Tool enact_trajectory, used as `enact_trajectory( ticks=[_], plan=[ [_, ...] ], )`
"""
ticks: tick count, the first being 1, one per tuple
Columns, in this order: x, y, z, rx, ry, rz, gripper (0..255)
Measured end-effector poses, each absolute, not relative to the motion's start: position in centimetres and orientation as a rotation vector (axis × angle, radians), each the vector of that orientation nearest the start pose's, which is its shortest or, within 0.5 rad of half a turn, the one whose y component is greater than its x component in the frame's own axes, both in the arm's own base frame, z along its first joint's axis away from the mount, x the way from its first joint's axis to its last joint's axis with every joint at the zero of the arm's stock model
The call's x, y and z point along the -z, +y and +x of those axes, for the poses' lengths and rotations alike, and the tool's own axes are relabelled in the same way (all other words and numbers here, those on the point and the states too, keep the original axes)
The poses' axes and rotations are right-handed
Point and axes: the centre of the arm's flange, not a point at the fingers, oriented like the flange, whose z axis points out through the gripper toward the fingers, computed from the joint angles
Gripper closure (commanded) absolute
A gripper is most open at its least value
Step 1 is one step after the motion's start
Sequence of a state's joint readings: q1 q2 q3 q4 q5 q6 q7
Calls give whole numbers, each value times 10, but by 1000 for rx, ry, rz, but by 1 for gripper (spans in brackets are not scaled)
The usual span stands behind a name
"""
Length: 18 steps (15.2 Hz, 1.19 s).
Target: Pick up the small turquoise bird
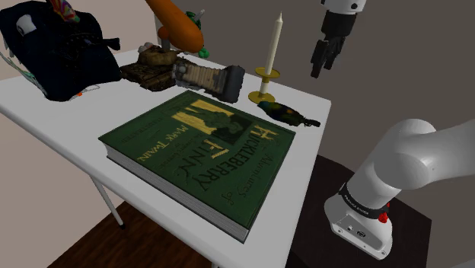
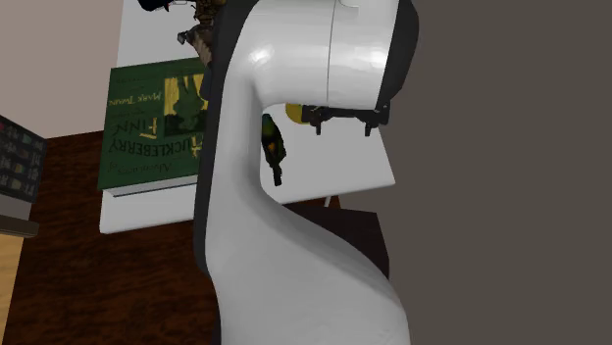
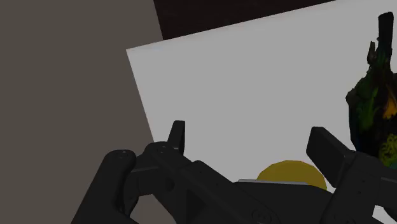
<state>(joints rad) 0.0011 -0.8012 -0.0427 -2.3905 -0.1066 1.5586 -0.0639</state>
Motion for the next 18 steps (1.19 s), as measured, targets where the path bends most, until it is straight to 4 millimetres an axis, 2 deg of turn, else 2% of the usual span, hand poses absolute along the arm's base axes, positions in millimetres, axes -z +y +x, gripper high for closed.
enact_trajectory(
  ticks=[3, 9, 13, 14, 18],
  plan=[
    [-571, -16, 300, -45, -135, -3202, 0],
    [-544, 48, 298, 5, -487, -3115, 0],
    [-526, 89, 288, 38, -717, -3032, 0],
    [-521, 96, 286, 42, -744, -3021, 0],
    [-502, 98, 282, 46, -771, -3009, 0]
  ],
)
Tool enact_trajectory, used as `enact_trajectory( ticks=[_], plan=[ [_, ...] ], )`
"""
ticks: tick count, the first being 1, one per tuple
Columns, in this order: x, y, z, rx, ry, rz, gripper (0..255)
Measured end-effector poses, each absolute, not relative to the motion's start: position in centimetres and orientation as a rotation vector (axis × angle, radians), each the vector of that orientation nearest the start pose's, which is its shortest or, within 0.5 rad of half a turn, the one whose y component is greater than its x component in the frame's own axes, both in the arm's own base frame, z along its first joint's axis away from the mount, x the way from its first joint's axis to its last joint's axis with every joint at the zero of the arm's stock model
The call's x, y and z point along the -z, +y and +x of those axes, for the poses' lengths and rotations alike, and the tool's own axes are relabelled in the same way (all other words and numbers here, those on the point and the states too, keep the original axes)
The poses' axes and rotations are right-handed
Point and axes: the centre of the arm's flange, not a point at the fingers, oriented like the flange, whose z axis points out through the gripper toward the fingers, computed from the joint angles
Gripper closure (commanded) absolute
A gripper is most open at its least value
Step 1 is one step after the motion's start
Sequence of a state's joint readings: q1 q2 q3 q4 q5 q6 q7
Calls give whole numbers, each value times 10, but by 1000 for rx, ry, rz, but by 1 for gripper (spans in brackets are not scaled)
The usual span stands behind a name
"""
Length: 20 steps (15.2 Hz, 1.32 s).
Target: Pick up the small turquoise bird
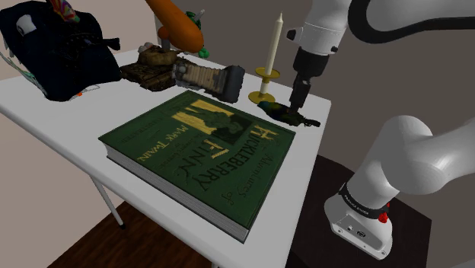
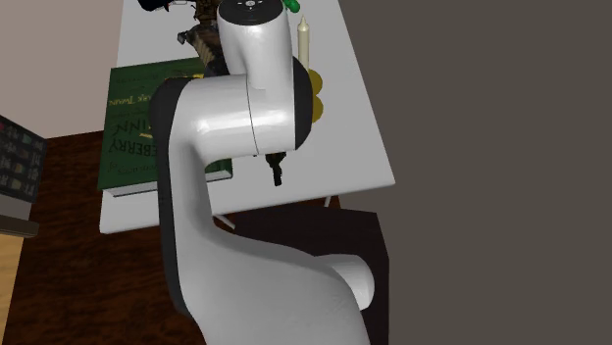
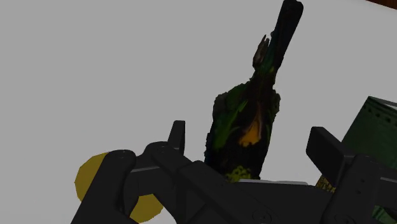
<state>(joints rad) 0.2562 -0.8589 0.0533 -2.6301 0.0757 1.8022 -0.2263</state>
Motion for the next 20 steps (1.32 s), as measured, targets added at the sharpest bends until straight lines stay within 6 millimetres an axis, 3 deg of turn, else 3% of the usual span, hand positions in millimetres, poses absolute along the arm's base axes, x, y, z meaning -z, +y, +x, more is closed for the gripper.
enact_trajectory(
  ticks=[3, 4, 14, 20],
  plan=[
    [-487, 99, 281, 46, -773, -3009, 0],
    [-485, 99, 281, 46, -773, -3009, 255],
    [-483, 99, 282, 47, -773, -3008, 255],
    [-509, 98, 281, 47, -773, -3009, 255]
  ],
)
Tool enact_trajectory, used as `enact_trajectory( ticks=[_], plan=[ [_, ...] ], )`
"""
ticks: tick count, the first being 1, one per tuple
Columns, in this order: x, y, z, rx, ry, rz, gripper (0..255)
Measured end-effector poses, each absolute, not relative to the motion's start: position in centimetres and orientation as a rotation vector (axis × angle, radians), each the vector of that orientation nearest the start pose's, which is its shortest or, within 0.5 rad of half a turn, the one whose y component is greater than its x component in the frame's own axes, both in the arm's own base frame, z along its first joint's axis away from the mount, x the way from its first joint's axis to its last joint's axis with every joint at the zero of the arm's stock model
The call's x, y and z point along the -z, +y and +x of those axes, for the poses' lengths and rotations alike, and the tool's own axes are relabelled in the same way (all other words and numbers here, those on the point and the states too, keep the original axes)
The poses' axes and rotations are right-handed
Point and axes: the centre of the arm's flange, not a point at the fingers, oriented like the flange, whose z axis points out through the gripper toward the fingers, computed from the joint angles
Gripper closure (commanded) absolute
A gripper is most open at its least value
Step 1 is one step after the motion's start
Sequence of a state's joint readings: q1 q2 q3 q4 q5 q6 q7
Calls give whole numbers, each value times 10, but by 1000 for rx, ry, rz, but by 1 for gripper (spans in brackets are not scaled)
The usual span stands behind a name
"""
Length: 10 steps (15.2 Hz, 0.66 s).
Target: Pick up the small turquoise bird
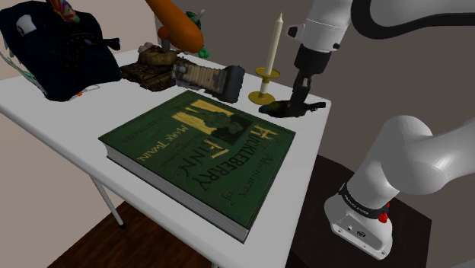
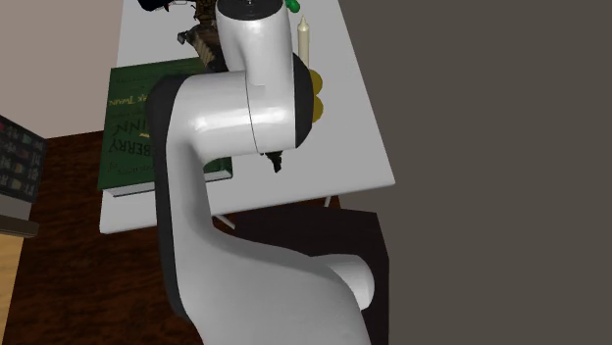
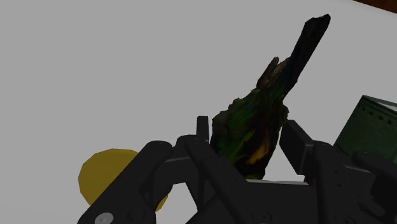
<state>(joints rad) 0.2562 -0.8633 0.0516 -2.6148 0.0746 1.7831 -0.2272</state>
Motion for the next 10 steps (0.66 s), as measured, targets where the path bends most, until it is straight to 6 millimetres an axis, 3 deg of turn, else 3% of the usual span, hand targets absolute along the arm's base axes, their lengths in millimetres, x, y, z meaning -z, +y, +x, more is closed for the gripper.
enact_trajectory(
  ticks=[10],
  plan=[
    [-559, 99, 282, 47, -773, -3009, 255]
  ],
)
